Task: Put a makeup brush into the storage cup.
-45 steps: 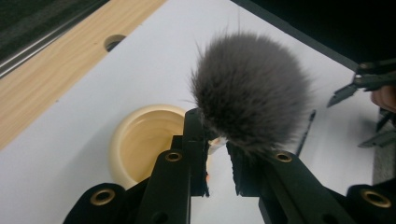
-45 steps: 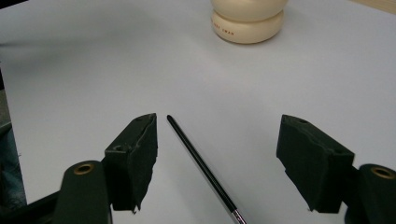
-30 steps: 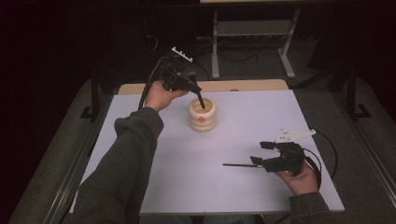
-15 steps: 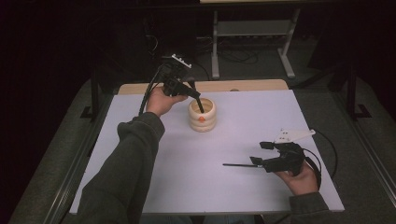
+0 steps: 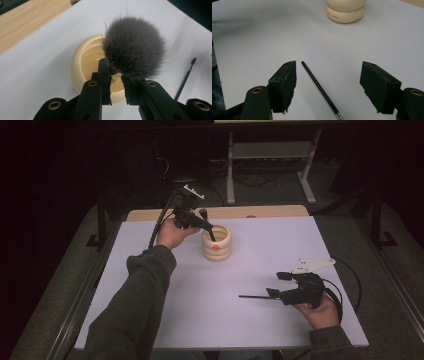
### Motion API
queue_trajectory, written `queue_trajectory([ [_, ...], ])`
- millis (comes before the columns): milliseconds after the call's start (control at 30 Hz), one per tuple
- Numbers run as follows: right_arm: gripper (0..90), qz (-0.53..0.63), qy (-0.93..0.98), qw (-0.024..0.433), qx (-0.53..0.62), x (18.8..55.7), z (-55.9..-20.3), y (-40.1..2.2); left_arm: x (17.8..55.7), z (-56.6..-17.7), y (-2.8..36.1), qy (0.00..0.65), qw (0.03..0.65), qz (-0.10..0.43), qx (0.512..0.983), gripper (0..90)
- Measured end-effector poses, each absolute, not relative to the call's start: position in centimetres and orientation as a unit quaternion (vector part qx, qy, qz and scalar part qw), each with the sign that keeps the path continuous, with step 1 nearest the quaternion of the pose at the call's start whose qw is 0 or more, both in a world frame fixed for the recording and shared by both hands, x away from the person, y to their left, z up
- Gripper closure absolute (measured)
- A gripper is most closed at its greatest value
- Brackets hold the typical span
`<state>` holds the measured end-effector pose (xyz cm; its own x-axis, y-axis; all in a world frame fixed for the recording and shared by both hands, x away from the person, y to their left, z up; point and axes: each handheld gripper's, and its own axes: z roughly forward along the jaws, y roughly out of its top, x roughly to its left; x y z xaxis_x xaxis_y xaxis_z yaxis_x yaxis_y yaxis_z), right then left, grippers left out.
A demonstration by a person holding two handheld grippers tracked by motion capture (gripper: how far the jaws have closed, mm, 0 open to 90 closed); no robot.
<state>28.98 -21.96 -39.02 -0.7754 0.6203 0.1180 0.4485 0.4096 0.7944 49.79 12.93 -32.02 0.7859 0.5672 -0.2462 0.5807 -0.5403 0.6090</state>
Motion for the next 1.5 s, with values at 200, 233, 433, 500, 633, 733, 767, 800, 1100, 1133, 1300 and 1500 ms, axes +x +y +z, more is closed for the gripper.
queue_trajectory([
  [200,28.2,0.440,0.833,0.098,0.320,28.9,-39.0,-22.0,49.6,-32.4,12.8,0.331,0.352,-0.010,0.875,77.1],
  [233,28.1,0.442,0.832,0.097,0.320,28.9,-39.0,-22.0,49.6,-32.4,12.8,0.331,0.352,-0.010,0.875,77.0],
  [433,28.2,0.440,0.834,0.097,0.319,28.9,-39.0,-21.9,49.3,-32.7,13.0,0.327,0.346,0.000,0.879,77.1],
  [500,28.1,0.441,0.834,0.096,0.319,28.9,-39.0,-21.9,49.2,-32.8,13.1,0.331,0.345,0.001,0.878,77.1],
  [633,28.1,0.441,0.835,0.096,0.316,29.0,-39.0,-21.8,49.0,-32.9,13.5,0.333,0.342,0.002,0.879,74.9],
  [733,28.1,0.440,0.835,0.095,0.317,29.0,-39.0,-21.7,48.7,-32.9,14.0,0.339,0.340,0.009,0.877,70.7],
  [767,28.1,0.439,0.835,0.095,0.317,29.0,-39.0,-21.7,48.6,-32.9,14.1,0.341,0.339,0.010,0.877,68.8],
  [800,28.0,0.439,0.835,0.095,0.317,29.0,-39.0,-21.7,48.5,-32.9,14.3,0.341,0.339,0.012,0.877,68.6],
  [1100,27.8,0.439,0.833,0.094,0.323,29.2,-39.0,-21.9,47.2,-33.0,15.7,0.337,0.342,0.015,0.877,63.3],
  [1133,27.7,0.438,0.834,0.094,0.322,29.2,-39.1,-21.9,47.1,-33.1,15.9,0.339,0.346,0.014,0.875,63.0],
  [1300,27.6,0.438,0.834,0.096,0.323,29.3,-39.1,-22.1,46.4,-33.3,16.7,0.346,0.356,0.008,0.868,62.0],
  [1500,27.5,0.433,0.834,0.096,0.328,29.2,-39.2,-22.2,45.6,-33.5,17.5,0.346,0.362,0.010,0.866,60.8],
])
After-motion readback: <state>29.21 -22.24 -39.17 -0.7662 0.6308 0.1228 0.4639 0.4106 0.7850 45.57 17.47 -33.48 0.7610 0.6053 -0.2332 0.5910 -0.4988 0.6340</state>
